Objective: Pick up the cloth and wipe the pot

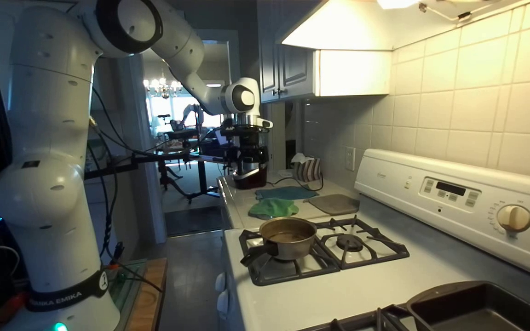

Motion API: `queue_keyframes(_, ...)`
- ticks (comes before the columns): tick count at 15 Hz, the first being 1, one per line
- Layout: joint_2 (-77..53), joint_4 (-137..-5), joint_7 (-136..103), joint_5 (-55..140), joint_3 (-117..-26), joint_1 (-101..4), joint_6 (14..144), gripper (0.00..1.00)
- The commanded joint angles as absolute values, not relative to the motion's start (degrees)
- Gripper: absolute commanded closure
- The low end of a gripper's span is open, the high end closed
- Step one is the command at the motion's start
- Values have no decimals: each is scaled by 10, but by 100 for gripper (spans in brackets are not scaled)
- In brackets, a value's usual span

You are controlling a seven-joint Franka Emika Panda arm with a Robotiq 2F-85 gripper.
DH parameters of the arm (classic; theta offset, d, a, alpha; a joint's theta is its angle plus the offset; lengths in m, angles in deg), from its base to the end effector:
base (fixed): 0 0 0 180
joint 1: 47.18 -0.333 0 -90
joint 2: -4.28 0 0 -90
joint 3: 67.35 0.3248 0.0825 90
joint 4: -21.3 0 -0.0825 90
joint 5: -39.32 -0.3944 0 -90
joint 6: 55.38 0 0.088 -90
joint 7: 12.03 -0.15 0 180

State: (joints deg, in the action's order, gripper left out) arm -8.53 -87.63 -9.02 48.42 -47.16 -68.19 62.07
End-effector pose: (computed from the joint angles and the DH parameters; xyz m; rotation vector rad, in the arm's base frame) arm 0.4711 0.3851 0.3459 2.7952 1.2538 -0.0539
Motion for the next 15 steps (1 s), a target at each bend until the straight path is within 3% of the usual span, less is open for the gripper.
queue_keyframes(1, -85, -874, -90, 483, -476, -686, 619, 0)
queue_keyframes(15, -129, -931, -182, 449, -508, -679, 836, 0)
